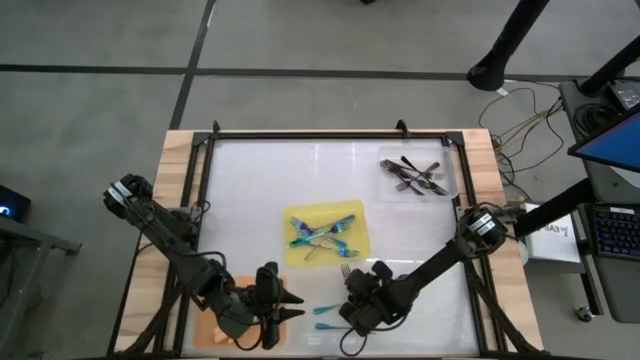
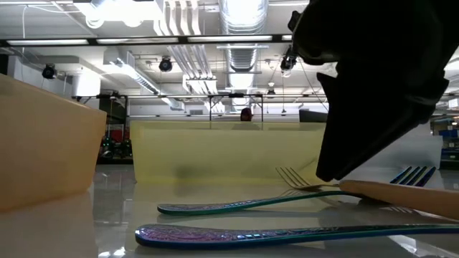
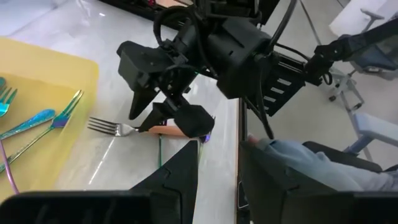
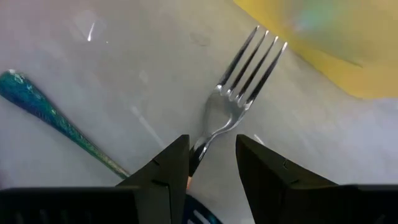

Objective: Sort silverware by color (type)
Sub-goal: Put the orange fork into the orange bin

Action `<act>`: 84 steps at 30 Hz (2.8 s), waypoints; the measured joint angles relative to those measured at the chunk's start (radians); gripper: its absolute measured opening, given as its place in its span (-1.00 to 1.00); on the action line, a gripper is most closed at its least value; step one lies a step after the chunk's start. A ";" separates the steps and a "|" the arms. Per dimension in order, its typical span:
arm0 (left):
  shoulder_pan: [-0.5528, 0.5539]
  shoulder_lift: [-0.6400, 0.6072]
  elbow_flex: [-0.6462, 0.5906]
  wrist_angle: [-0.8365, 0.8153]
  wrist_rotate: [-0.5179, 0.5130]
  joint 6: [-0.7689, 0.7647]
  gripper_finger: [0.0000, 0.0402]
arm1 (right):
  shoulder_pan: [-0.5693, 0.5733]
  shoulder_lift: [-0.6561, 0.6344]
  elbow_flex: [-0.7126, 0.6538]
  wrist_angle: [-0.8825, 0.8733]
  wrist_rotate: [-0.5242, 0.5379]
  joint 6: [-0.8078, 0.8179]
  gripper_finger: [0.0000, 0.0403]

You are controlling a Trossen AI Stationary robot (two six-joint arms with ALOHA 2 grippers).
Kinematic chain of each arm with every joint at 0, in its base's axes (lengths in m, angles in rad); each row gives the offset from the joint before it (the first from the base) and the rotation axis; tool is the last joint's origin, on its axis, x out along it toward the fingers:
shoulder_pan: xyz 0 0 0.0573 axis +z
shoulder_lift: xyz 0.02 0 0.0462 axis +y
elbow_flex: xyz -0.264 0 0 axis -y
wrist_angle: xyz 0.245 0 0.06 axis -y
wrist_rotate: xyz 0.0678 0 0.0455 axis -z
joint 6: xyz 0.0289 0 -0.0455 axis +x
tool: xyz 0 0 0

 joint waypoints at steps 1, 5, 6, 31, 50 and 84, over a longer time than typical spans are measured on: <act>0.000 0.000 0.000 0.000 0.000 0.000 -0.52 | -0.002 0.000 0.000 -0.002 0.000 0.005 -0.39; -0.001 0.000 0.000 0.000 0.000 0.004 -0.52 | -0.002 0.002 0.000 0.001 -0.002 0.012 -0.41; -0.001 0.000 0.000 0.000 0.000 0.004 -0.52 | -0.002 0.005 0.000 0.001 -0.002 0.017 -0.41; -0.001 -0.001 0.000 0.000 0.000 -0.001 -0.52 | -0.002 0.032 0.023 -0.003 -0.045 -0.104 -0.92; -0.060 0.022 0.000 -0.052 -0.133 -0.041 -0.52 | 0.030 -0.146 0.189 -0.007 0.275 -0.555 -0.93; -0.038 0.136 -0.002 0.001 -0.944 -0.060 -0.52 | 0.002 -0.142 0.195 0.383 0.771 -1.120 -0.94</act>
